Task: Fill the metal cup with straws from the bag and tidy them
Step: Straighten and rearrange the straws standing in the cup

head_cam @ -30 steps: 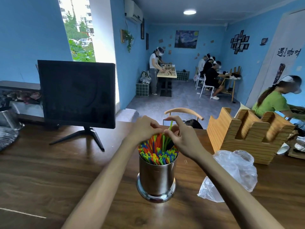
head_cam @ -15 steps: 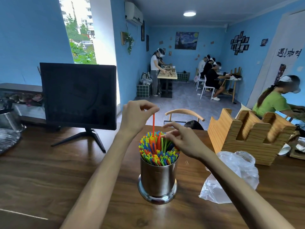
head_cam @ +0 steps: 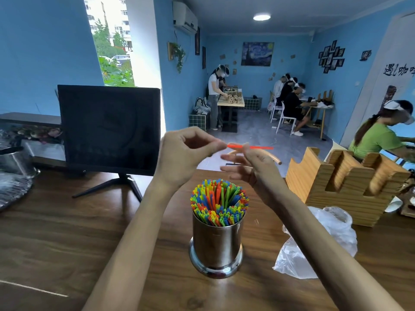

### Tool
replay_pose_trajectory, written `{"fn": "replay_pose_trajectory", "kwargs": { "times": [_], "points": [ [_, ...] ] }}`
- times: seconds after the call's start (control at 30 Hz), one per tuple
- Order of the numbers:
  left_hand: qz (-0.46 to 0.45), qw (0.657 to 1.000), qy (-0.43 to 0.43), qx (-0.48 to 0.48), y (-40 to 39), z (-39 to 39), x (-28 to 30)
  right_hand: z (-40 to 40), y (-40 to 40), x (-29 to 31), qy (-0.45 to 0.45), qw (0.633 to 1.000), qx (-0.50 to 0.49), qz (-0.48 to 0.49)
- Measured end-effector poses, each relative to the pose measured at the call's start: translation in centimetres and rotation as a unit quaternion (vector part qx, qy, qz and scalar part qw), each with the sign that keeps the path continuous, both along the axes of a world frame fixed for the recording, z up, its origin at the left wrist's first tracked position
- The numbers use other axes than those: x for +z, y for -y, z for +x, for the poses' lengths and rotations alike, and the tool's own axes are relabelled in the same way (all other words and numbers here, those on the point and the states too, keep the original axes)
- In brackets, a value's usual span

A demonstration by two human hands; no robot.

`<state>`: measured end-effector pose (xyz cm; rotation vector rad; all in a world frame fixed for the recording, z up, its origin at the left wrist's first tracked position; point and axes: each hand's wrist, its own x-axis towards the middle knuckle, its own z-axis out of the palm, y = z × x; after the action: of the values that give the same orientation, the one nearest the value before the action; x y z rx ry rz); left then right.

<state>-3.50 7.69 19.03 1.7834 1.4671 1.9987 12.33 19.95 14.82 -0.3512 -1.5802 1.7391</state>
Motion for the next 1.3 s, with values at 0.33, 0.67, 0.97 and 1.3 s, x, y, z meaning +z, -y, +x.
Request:
{"fn": "replay_pose_trajectory", "kwargs": {
  "times": [0.33,0.67,0.97,1.3],
  "points": [
    [-0.277,0.946,-0.158,-0.062,-1.0,-2.8,-3.8,-0.3,-1.7,0.9,0.024,0.980,-0.116,0.162],
    [-0.266,0.956,-0.120,0.033,-2.5,-3.5,-6.1,0.9,-1.3,-2.0,0.167,0.915,-0.139,0.340],
    [-0.256,0.959,-0.102,0.069,-3.8,-3.1,-6.9,1.0,-1.8,-3.8,0.282,0.829,-0.201,0.440],
    [-0.372,0.910,-0.170,0.064,-7.2,-2.5,-7.5,2.0,-1.9,-3.6,0.291,0.857,-0.147,0.399]
  ]
}}
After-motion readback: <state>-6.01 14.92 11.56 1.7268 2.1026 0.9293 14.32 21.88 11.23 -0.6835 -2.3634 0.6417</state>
